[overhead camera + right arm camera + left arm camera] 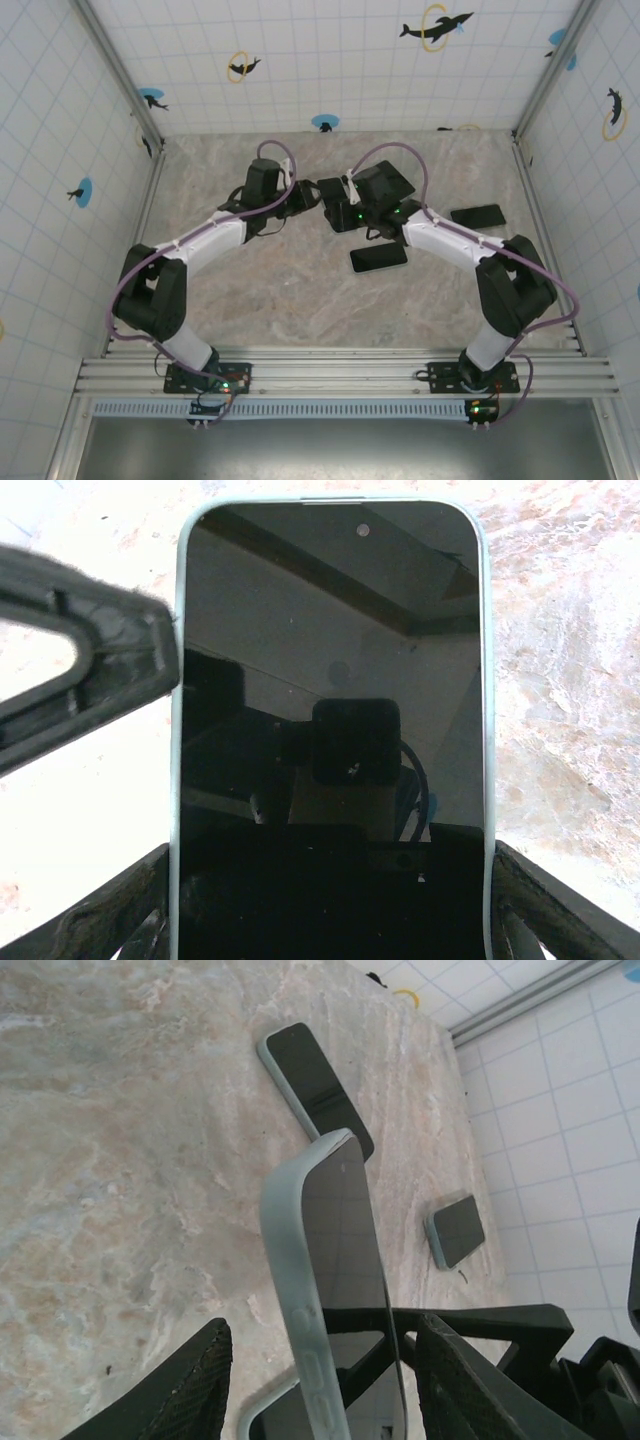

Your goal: Take the phone out of the phone case

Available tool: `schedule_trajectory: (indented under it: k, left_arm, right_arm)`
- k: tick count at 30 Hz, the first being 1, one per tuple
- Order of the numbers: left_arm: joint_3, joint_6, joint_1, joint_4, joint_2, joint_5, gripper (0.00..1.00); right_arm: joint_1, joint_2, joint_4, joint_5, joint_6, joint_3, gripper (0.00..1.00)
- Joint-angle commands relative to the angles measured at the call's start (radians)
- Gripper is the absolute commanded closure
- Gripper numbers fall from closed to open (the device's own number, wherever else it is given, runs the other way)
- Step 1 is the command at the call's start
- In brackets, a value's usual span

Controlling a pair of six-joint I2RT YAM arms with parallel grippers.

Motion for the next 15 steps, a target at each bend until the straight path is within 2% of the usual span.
schedule_trajectory:
  k: [1, 5, 7, 10, 13, 15]
  left_arm:
    - [0.040, -0.012, 0.002, 0.049, 0.038, 0.032, 0.50]
    - [0.048, -0.023, 0.003, 0.065, 0.058, 0.049, 0.56]
    - [0.052, -0.031, 0.003, 0.075, 0.062, 0.059, 0.63]
    - [0.055, -0.040, 0.005, 0.086, 0.063, 0.062, 0.68]
    - [0.056, -0.048, 0.006, 0.093, 0.066, 0.072, 0.79]
    - [0.050, -0.059, 0.006, 0.102, 0.059, 0.073, 0.83]
  right_arm:
    - [0.010, -0.064, 0.054, -0.036, 0.024, 0.013, 0.50]
    - [0.014, -0.074, 0.058, -0.051, 0.034, 0.008, 0.50]
    - [0.016, -0.076, 0.056, -0.059, 0.036, 0.008, 0.50]
    - [0.019, -0.079, 0.053, -0.066, 0.035, 0.006, 0.50]
    - [0.020, -0.082, 0.050, -0.067, 0.032, 0.001, 0.50]
    - [0.020, -0.085, 0.051, -0.068, 0.031, -0.005, 0.50]
